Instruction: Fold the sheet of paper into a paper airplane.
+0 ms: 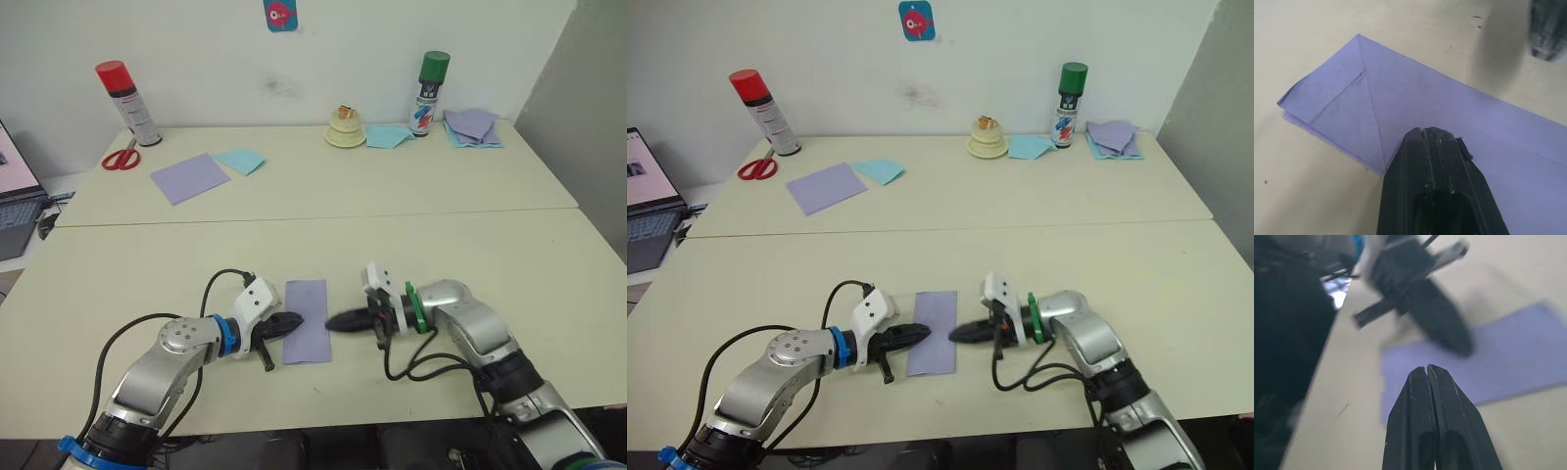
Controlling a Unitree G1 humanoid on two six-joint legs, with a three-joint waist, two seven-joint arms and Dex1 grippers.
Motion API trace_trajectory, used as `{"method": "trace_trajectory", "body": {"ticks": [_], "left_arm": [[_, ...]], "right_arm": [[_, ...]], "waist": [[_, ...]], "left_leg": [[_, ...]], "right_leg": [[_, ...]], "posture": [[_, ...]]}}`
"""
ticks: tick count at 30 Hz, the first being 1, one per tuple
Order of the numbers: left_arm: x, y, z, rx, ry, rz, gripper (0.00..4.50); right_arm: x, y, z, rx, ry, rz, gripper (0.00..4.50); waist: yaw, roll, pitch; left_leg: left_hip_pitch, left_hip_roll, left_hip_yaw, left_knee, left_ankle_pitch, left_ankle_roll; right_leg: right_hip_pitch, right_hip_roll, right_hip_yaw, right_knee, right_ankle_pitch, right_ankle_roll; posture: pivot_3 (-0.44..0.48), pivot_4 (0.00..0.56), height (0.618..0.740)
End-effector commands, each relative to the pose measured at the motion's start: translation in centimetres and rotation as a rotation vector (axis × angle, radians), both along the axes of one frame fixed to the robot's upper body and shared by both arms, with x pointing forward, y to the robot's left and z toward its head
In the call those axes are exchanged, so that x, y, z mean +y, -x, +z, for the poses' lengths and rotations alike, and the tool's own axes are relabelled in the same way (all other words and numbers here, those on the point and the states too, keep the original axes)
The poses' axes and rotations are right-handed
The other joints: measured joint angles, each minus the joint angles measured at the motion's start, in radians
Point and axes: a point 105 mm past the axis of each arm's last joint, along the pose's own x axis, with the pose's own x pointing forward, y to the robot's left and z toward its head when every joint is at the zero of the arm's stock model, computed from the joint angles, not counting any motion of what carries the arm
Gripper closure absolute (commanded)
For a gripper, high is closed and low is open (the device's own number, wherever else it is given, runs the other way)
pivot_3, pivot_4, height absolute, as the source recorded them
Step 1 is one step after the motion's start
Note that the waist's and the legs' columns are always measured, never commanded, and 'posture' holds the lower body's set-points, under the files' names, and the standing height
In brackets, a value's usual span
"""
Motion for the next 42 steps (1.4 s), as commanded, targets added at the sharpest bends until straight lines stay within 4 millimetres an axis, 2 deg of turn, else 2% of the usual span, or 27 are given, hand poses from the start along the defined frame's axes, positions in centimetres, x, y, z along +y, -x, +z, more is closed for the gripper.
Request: {"method": "trace_trajectory", "body": {"ticks": [1, 4, 8, 11, 13, 17, 29, 34, 42], "left_arm": [[0.9, -0.2, -1.7, 0.042, -0.058, 0.037, 4.5], [1.1, -0.3, -1.4, 0.033, -0.062, 0.032, 4.5], [2.0, -1.1, 0.0, 0.0, -0.02, 0.08, 4.5], [4.0, -1.7, 2.4, -0.022, 0.07, 0.177, 4.5], [5.2, -1.4, 3.4, -0.021, 0.1, 0.212, 4.5], [6.1, -0.6, 3.6, 0.006, 0.123, 0.242, 4.5], [2.2, 0.0, 1.8, 0.098, 0.157, 0.143, 4.5], [1.5, 0.0, 1.6, 0.104, 0.135, 0.107, 4.5], [0.0, -1.0, 3.7, 0.06, 0.199, 0.079, 4.5]], "right_arm": [[-0.1, -1.4, -2.0, -0.096, 0.079, -0.068, 4.49], [-0.4, -2.3, -4.2, -0.158, 0.174, -0.095, 4.49], [-0.5, -2.3, -5.5, -0.218, 0.224, -0.058, 4.49], [-0.3, -2.3, -5.7, -0.202, 0.208, -0.059, 4.49], [-0.2, -2.3, -5.7, -0.202, 0.2, -0.064, 4.49], [-0.2, -2.6, -5.5, -0.2, 0.189, -0.076, 4.49], [-0.4, -2.4, -5.2, -0.198, 0.185, -0.073, 4.49], [-0.3, -2.5, -5.1, -0.19, 0.175, -0.085, 4.49], [-0.2, -2.6, -5.0, -0.182, 0.173, -0.11, 4.49]], "waist": [[0.001, 0.0, 0.0], [0.0, 0.0, 0.0], [-0.001, 0.0, 0.0], [-0.004, 0.0, 0.0], [-0.006, 0.0, 0.0], [-0.004, 0.0, 0.0], [-0.003, 0.0, 0.0], [-0.003, 0.0, 0.0], [-0.002, -0.001, 0.001]], "left_leg": [[0.0, 0.0, 0.001, 0.0, 0.0, 0.0], [-0.001, -0.004, 0.002, 0.0, 0.0, 0.0], [0.001, -0.002, 0.003, 0.001, 0.0, 0.0], [0.001, 0.0, 0.002, 0.001, 0.0, 0.0], [0.001, 0.002, 0.002, 0.001, 0.0, 0.0], [0.0, 0.004, 0.004, 0.0, 0.0, 0.0], [0.0, 0.005, 0.004, 0.0, 0.0, -0.001], [0.0, 0.005, 0.004, 0.0, 0.0, -0.001], [0.0, 0.005, 0.004, 0.0, 0.0, -0.001]], "right_leg": [[0.0, 0.0, 0.0, 0.0, 0.0, 0.0], [-0.001, 0.0, 0.001, 0.0, 0.0, 0.0], [0.001, 0.0, 0.001, 0.0, 0.001, 0.001], [0.001, 0.001, 0.001, 0.001, 0.002, 0.0], [-0.001, 0.002, 0.001, 0.001, 0.002, 0.0], [-0.002, 0.003, 0.0, 0.0, 0.001, -0.001], [-0.002, 0.003, 0.001, 0.0, 0.002, -0.002], [-0.002, 0.003, 0.001, 0.0, 0.002, -0.002], [-0.002, 0.003, 0.001, 0.0, 0.002, -0.002]], "posture": [[0.0, 0.15, 0.74], [0.0, 0.15, 0.74], [0.0, 0.15, 0.74], [0.0, 0.15, 0.74], [0.0, 0.15, 0.74], [0.0, 0.15, 0.74], [0.0, 0.15, 0.74], [0.0, 0.15, 0.74], [0.0, 0.15, 0.74]]}}
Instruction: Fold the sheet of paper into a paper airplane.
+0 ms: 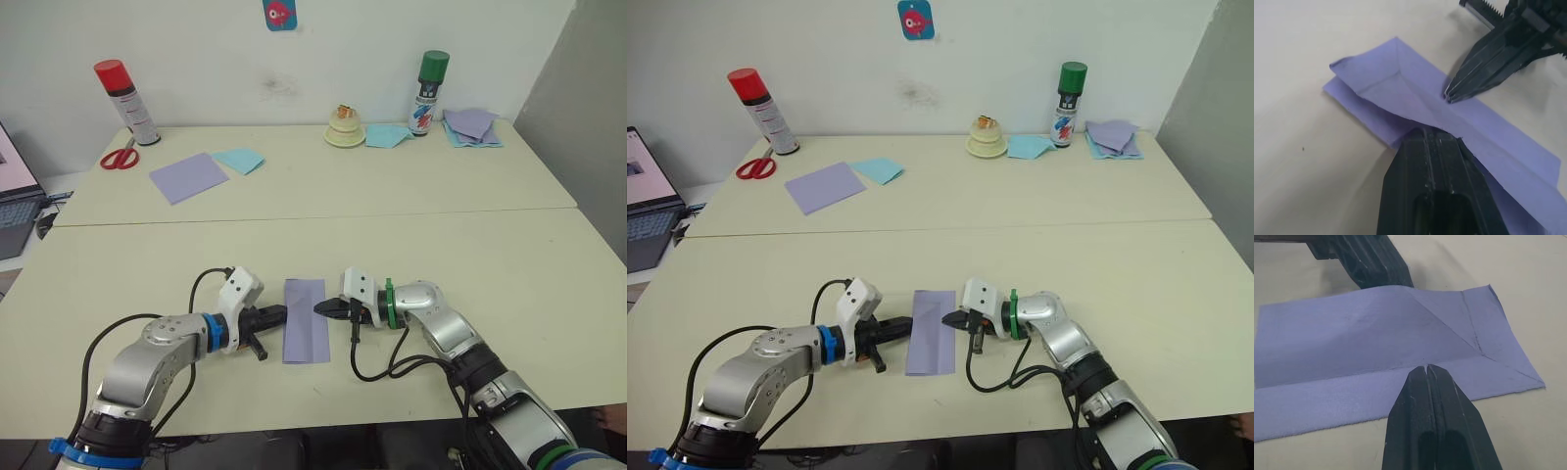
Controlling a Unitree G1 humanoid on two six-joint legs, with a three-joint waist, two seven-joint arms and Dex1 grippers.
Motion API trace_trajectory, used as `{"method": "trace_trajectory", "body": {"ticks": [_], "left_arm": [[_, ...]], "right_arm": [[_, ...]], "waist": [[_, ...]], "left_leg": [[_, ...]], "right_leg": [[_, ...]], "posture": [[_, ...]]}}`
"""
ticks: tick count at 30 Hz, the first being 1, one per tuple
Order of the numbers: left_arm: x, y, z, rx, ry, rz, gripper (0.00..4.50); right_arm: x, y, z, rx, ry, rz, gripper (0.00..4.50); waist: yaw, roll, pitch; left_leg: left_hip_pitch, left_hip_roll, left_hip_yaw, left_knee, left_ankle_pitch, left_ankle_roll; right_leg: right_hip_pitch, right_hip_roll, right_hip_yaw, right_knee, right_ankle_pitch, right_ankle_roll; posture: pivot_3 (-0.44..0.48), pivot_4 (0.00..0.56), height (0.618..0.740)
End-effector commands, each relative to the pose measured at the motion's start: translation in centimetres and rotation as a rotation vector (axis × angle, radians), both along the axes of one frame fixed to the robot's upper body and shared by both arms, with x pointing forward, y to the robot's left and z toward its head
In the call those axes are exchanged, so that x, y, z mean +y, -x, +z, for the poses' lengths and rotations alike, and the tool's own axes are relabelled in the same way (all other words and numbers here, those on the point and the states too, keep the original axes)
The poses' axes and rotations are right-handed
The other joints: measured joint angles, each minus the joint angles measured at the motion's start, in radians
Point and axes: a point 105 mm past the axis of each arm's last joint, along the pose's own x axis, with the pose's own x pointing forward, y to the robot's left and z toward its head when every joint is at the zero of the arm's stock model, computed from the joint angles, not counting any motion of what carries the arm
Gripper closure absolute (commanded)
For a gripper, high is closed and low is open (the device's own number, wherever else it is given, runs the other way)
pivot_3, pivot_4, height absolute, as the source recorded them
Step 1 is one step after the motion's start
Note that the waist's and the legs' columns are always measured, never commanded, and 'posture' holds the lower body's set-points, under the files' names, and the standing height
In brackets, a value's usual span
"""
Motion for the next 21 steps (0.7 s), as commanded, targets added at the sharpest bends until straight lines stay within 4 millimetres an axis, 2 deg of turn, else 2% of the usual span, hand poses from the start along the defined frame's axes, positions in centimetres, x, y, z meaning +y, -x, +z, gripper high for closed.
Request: {"method": "trace_trajectory", "body": {"ticks": [1, 2, 5, 8, 10, 14, 17, 21], "left_arm": [[-0.8, -0.3, 1.8, -0.053, 0.029, -0.024, 4.5], [-0.9, -0.2, 1.9, -0.054, 0.026, -0.028, 4.5], [-0.9, -0.2, 1.9, -0.056, 0.016, -0.038, 4.5], [-1.1, -0.1, 1.7, -0.058, -0.002, -0.05, 4.5], [-1.3, -0.1, 1.7, -0.06, -0.002, -0.058, 4.5], [-1.7, -0.3, 2.1, -0.075, 0.003, -0.07, 4.5], [-2.2, -0.2, 2.3, -0.087, -0.002, -0.092, 4.5], [-2.9, 0.0, 2.6, -0.096, -0.001, -0.118, 4.5]], "right_arm": [[-1.1, -0.1, -1.8, 0.077, 0.048, -0.072, 4.49], [-1.2, -0.1, -1.6, 0.097, 0.039, -0.083, 4.49], [-1.6, 0.1, -0.4, 0.134, 0.013, -0.088, 3.91], [-2.6, -0.2, 1.1, 0.079, 0.032, -0.112, 3.03], [-3.3, 0.5, 2.0, 0.138, 0.047, -0.097, 2.34], [-3.7, 1.2, 4.2, 0.309, -0.019, -0.135, 2.34], [-3.5, 2.1, 5.7, 0.528, -0.1, -0.15, 2.34], [-2.8, 2.8, 6.1, 0.77, -0.136, -0.204, 2.34]], "waist": [[0.0, 0.0, 0.0], [-0.001, 0.0, 0.0], [0.0, 0.0, 0.0], [0.005, 0.0, 0.003], [0.006, 0.0, 0.005], [0.005, -0.002, 0.007], [0.0, -0.002, 0.007], [0.0, -0.001, 0.007]], "left_leg": [[0.0, 0.0, 0.0, 0.0, 0.0, 0.0], [0.0, 0.0, 0.0, 0.0, 0.0, 0.0], [-0.001, 0.0, 0.0, 0.0, 0.0, 0.0], [-0.002, 0.0, 0.0, 0.0, 0.0, 0.0], [-0.003, -0.001, -0.001, 0.0, 0.0, 0.0], [-0.007, -0.001, -0.001, 0.0, 0.0, 0.0], [-0.016, 0.0, -0.003, 0.003, 0.0, -0.001], [-0.017, 0.001, -0.002, 0.002, 0.0, -0.001]], "right_leg": [[0.0, 0.0, 0.0, 0.0, 0.0, 0.0], [0.0, 0.0, 0.0, 0.0, 0.0, 0.0], [-0.001, 0.0, 0.0, 0.0, 0.0, 0.0], [-0.001, 0.0, 0.0, -0.001, 0.0, 0.0], [-0.001, -0.001, 0.0, -0.001, 0.0, 0.0], [-0.004, -0.001, 0.0, -0.002, 0.0, 0.0], [-0.013, -0.001, 0.0, 0.0, 0.003, -0.005], [-0.014, 0.0, 0.0, 0.0, 0.004, -0.006]], "posture": [[0.0, 0.15, 0.74], [0.0, 0.15, 0.74], [0.0, 0.15, 0.74], [0.0, 0.15, 0.74], [0.0, 0.15, 0.74], [0.0, 0.15, 0.74], [0.0, 0.15, 0.74], [0.0, 0.15, 0.74]]}}
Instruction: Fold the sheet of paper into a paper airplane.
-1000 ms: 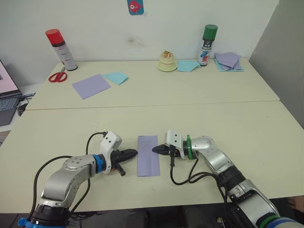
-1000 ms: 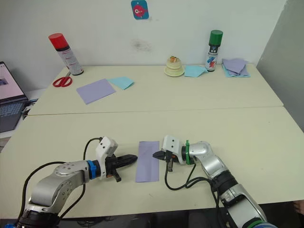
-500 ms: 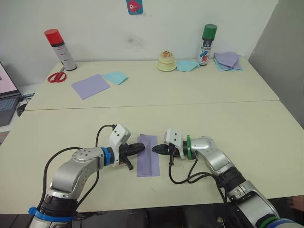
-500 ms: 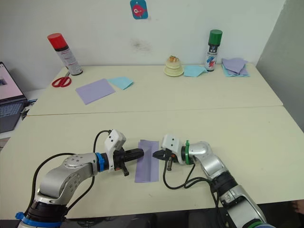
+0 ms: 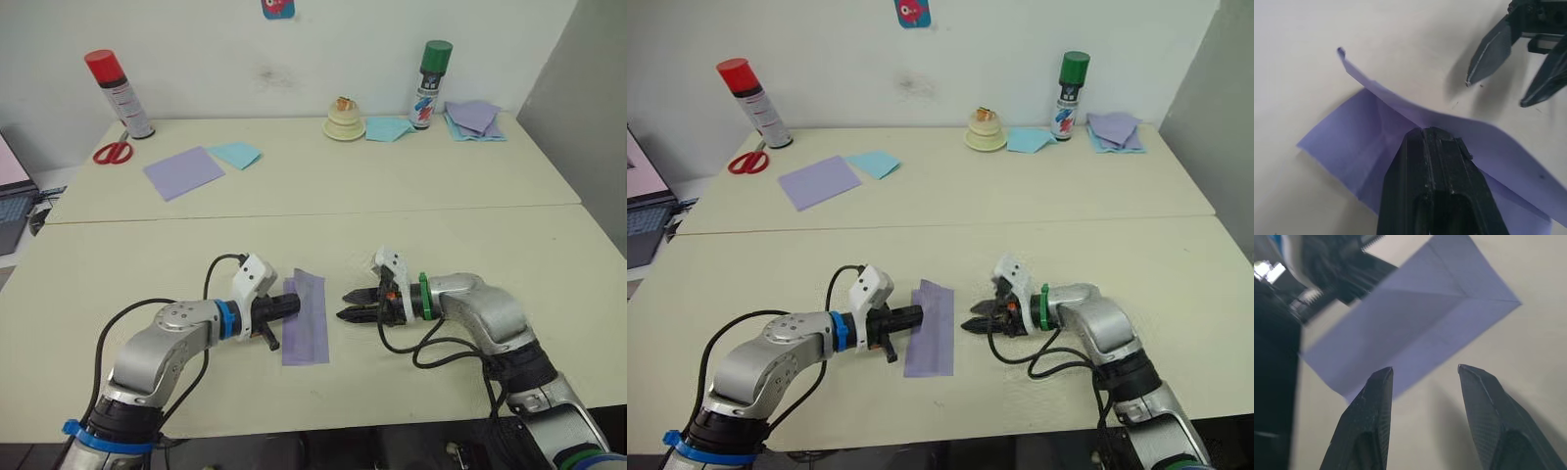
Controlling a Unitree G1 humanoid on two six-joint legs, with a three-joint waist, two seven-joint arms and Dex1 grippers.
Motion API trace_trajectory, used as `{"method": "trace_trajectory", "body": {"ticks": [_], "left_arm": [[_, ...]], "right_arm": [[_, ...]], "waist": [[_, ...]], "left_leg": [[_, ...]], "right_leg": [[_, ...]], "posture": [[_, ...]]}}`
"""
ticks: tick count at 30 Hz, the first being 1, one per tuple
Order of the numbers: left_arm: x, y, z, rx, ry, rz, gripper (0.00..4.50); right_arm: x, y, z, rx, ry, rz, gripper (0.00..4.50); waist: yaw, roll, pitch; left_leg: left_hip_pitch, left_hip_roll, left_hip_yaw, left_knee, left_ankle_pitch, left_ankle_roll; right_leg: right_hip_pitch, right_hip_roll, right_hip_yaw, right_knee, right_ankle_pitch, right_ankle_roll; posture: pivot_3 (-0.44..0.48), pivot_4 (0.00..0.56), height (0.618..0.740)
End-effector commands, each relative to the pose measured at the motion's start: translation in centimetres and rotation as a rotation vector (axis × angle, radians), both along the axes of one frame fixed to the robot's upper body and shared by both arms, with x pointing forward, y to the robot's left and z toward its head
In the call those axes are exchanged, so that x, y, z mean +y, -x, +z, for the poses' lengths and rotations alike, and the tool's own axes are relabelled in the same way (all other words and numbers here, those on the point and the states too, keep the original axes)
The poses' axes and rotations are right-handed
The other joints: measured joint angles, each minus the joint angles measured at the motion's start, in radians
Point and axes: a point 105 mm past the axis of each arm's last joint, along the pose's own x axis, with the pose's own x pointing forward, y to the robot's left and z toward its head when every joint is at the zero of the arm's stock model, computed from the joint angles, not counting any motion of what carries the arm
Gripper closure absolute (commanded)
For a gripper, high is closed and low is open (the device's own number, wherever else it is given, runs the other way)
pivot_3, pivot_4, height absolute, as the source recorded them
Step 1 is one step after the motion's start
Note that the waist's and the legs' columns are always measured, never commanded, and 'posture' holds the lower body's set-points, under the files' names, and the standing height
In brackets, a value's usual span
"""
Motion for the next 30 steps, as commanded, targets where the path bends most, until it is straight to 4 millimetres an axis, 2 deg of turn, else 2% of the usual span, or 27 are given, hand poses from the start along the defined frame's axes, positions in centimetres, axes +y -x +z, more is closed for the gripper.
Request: {"method": "trace_trajectory", "body": {"ticks": [1, 4, 8, 15, 21, 30], "left_arm": [[-1.0, 0.2, 1.1, -0.051, 0.005, -0.041, 4.5], [-1.2, 0.3, 1.1, -0.053, 0.005, -0.047, 4.5], [-1.8, 0.4, 1.4, -0.063, 0.016, -0.064, 4.5], [-2.6, 0.5, 1.6, -0.072, 0.028, -0.08, 4.5], [-2.5, 0.6, 1.2, -0.065, 0.025, -0.082, 4.5], [-3.5, 0.9, 1.2, -0.062, 0.046, -0.111, 4.5]], "right_arm": [[1.0, 0.5, 1.4, 0.146, -0.064, -0.028, 2.34], [1.9, 0.2, 2.0, 0.267, -0.119, -0.084, 2.34], [2.4, 0.1, 2.2, 0.327, -0.129, -0.115, 2.34], [2.3, 0.1, 1.3, 0.295, -0.058, -0.138, 2.34], [1.6, -0.7, 0.7, 0.254, -0.021, -0.184, 2.34], [1.3, -0.7, 2.1, 0.336, -0.104, -0.171, 2.34]], "waist": [[0.001, 0.0, 0.0], [0.001, 0.0, 0.0], [0.002, 0.0, 0.0], [0.0, 0.0, 0.0], [0.0, 0.0, 0.0], [0.0, 0.0, 0.0]], "left_leg": [[0.0, 0.0, 0.0, 0.0, 0.0, 0.0], [-0.001, 0.0, 0.001, 0.0, 0.0, 0.0], [-0.002, -0.002, 0.002, 0.0, 0.0, 0.0], [-0.002, -0.003, 0.002, 0.0, 0.0, 0.0], [-0.002, -0.003, 0.002, 0.0, 0.0, 0.0], [-0.002, -0.003, 0.002, 0.001, 0.0, 0.0]], "right_leg": [[0.0, 0.0, 0.0, 0.0, 0.0, 0.0], [-0.002, 0.0, 0.0, 0.0, 0.0, 0.0], [-0.003, 0.0, 0.0, 0.001, 0.0, 0.0], [-0.003, 0.0, 0.0, 0.001, 0.0, 0.0], [-0.003, 0.0, 0.0, 0.002, 0.0, 0.0], [-0.003, 0.0, 0.0, 0.002, 0.0, 0.0]], "posture": [[0.0, 0.15, 0.74], [0.0, 0.15, 0.74], [0.0, 0.15, 0.74], [0.0, 0.15, 0.74], [0.0, 0.15, 0.74], [0.0, 0.15, 0.74]]}}
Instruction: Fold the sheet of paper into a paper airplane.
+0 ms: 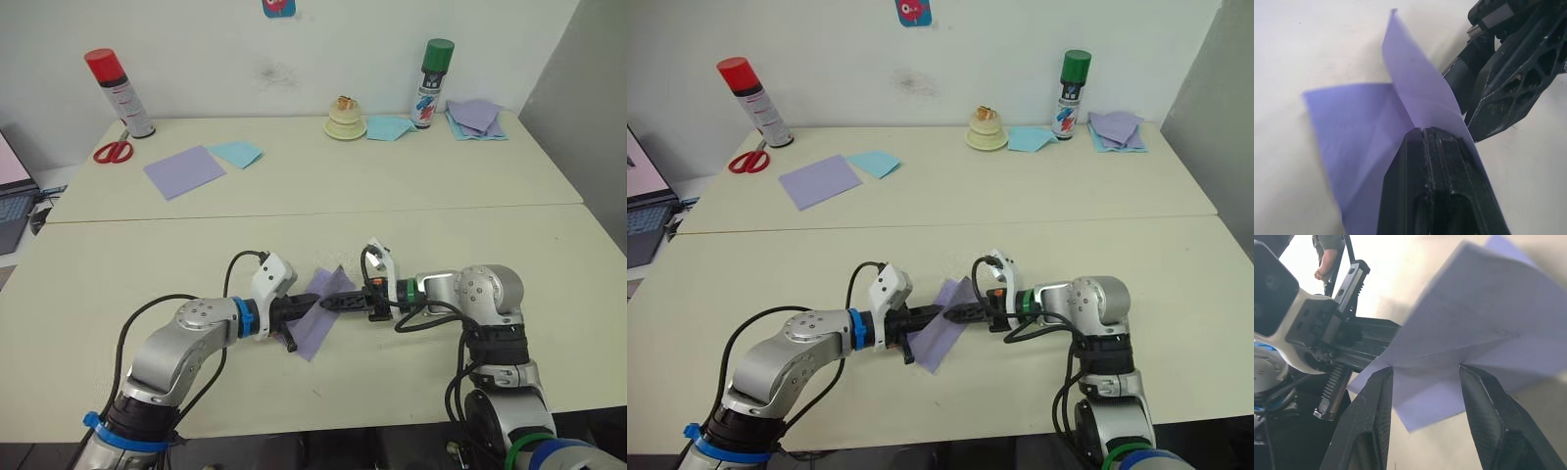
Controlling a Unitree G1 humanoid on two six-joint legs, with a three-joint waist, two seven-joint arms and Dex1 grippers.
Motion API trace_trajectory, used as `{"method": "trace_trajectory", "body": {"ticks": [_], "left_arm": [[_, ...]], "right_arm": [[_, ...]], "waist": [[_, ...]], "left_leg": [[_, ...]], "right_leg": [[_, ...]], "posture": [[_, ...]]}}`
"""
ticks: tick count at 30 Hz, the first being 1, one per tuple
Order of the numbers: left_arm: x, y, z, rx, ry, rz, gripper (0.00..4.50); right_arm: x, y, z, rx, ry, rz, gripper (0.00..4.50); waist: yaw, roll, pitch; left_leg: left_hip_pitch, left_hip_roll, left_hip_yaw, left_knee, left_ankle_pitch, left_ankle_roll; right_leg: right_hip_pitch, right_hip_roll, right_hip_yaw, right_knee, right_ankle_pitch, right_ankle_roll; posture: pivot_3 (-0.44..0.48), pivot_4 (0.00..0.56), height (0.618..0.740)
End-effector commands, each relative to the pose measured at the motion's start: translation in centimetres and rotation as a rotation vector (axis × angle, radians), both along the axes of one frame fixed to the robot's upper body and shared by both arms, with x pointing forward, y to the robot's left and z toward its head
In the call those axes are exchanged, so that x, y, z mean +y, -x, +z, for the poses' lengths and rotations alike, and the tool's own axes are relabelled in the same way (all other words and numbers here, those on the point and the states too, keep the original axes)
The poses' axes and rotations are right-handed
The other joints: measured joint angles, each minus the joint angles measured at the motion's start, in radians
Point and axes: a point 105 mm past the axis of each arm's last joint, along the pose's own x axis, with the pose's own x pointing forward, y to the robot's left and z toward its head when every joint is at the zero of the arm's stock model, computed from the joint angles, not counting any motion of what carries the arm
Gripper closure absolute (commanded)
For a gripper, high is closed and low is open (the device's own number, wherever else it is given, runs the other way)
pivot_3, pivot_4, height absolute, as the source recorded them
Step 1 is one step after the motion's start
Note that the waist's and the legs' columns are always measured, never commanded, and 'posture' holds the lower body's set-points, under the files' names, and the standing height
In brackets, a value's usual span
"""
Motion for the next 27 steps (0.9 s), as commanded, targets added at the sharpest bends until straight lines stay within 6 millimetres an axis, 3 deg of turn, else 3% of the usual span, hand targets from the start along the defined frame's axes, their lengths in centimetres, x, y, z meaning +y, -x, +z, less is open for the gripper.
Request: {"method": "trace_trajectory", "body": {"ticks": [1, 19, 26, 27], "left_arm": [[-0.9, 0.5, 0.9, -0.039, 0.014, -0.044, 4.5], [-1.6, -0.1, 1.5, -0.069, 0.036, -0.032, 4.5], [-1.5, -0.1, 1.1, -0.066, 0.024, -0.034, 4.5], [-1.4, 0.0, 0.9, -0.061, 0.013, -0.034, 4.5]], "right_arm": [[0.1, -0.2, 1.5, -0.017, -0.059, 0.016, 2.34], [-0.7, -0.2, 1.9, -0.034, -0.009, 0.052, 2.34], [-1.7, -0.9, 0.3, -0.109, 0.105, 0.031, 2.34], [-1.9, -1.2, 0.0, -0.114, 0.115, 0.014, 2.5]], "waist": [[0.0, 0.0, 0.0], [-0.001, 0.0, 0.0], [-0.001, 0.0, 0.0], [0.0, 0.0, 0.0]], "left_leg": [[0.0, 0.0, 0.0, 0.0, 0.0, 0.0], [0.0, 0.0, 0.0, 0.001, 0.0, 0.0], [0.0, 0.0, 0.0, 0.001, 0.0, 0.0], [0.0, 0.0, 0.0, 0.001, 0.0, 0.0]], "right_leg": [[0.0, 0.0, 0.0, 0.0, 0.0, 0.0], [0.0, 0.001, 0.0, 0.001, 0.0, 0.0], [0.0, 0.001, 0.0, 0.001, 0.0, 0.0], [0.001, 0.001, 0.0, 0.001, 0.0, 0.0]], "posture": [[0.0, 0.15, 0.74], [0.0, 0.15, 0.74], [0.0, 0.15, 0.74], [0.0, 0.15, 0.74]]}}
